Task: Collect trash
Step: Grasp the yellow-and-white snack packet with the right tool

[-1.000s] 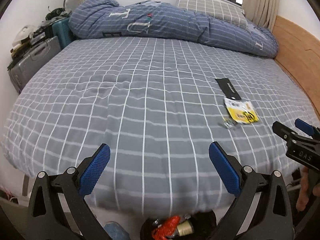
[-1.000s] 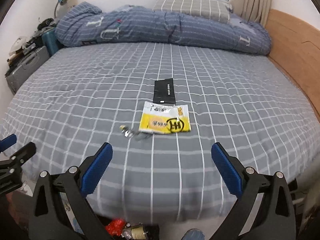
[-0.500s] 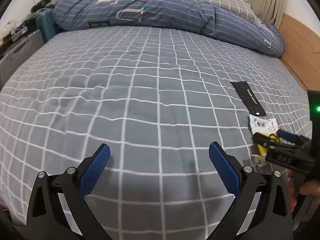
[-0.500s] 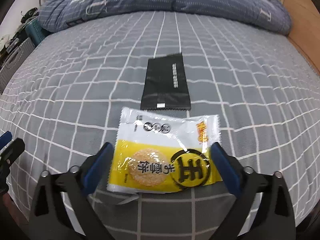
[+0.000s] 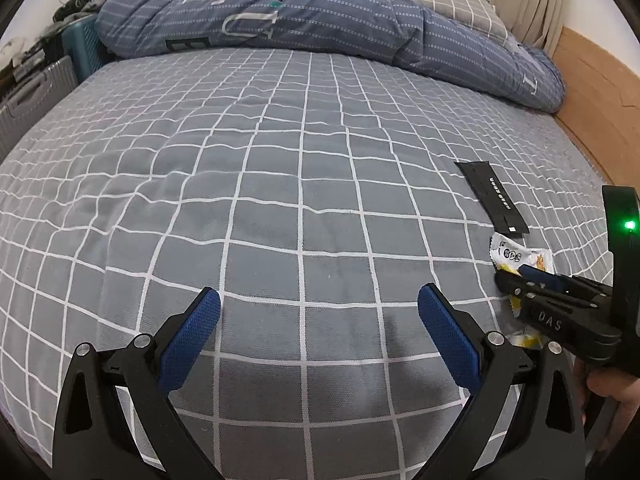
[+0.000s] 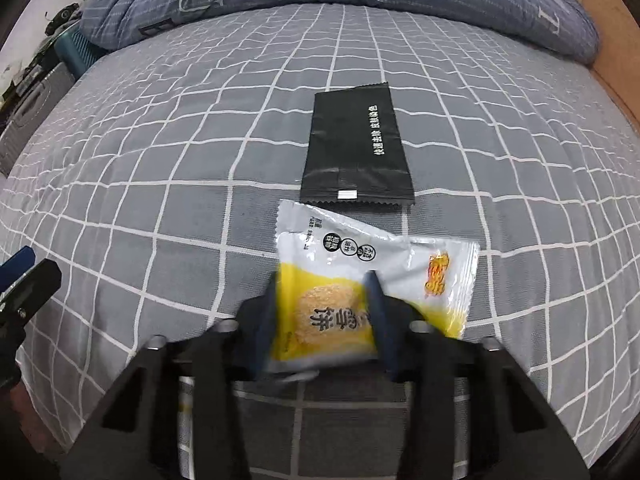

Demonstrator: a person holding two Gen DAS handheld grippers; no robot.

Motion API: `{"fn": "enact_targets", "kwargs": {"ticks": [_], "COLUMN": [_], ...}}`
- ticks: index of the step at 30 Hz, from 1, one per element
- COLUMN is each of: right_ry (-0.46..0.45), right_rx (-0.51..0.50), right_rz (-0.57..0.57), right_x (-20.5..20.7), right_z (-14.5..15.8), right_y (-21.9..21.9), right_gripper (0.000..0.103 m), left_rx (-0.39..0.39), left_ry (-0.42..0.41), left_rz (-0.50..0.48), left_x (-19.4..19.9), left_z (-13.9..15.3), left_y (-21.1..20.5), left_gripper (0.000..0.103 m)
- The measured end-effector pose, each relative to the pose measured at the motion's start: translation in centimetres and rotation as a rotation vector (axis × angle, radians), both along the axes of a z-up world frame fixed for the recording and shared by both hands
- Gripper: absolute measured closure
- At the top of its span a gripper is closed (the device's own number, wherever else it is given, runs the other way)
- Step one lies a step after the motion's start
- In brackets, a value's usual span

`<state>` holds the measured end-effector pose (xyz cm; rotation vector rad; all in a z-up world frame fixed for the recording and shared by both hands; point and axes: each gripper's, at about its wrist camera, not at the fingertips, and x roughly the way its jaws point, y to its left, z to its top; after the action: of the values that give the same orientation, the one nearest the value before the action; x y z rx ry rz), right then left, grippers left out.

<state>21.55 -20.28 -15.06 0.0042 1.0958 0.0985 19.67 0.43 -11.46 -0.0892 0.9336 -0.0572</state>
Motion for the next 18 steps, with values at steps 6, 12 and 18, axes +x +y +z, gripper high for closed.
{"fn": "enact_targets", "kwargs": {"ticks": [6, 12, 18], "right_ry": [-0.054, -0.106, -0.204], "right_rx": [0.02, 0.022, -0.031], "right_rz": [0.0, -0.03, -0.073], "right_x": [-0.9, -2.9, -3.5], "right_z": [1.6, 3.2, 6.2], "right_y": [-1.5, -3.8, -7.1], "right_gripper": [0.09, 0.091, 0.091], "left_rx": [0.001, -0.003, 0.012], "left_ry": [0.005, -0.019, -0.007], "left_rz": [-0.016, -0.043, -0.085], "left_x": [0.1, 0.4, 2.1], "left_z": [0.0, 0.5, 0.2], "left_y": [-0.9, -3.2, -7.7], "left_gripper": [0.006, 0.006, 0.006]}}
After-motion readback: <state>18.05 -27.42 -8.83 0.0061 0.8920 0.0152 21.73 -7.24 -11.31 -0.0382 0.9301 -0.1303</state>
